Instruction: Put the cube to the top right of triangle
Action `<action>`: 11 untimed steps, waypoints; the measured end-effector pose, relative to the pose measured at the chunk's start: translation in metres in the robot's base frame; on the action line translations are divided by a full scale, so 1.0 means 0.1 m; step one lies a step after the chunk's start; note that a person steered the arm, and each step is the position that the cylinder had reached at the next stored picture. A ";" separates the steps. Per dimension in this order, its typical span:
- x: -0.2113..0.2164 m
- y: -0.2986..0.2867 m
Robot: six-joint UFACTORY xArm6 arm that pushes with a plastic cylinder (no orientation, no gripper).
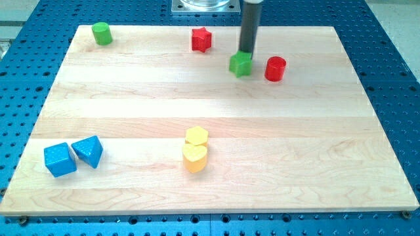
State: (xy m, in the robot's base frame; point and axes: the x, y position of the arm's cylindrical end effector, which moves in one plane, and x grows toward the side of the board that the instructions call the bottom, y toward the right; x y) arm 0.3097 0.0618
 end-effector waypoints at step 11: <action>1.47 -1.24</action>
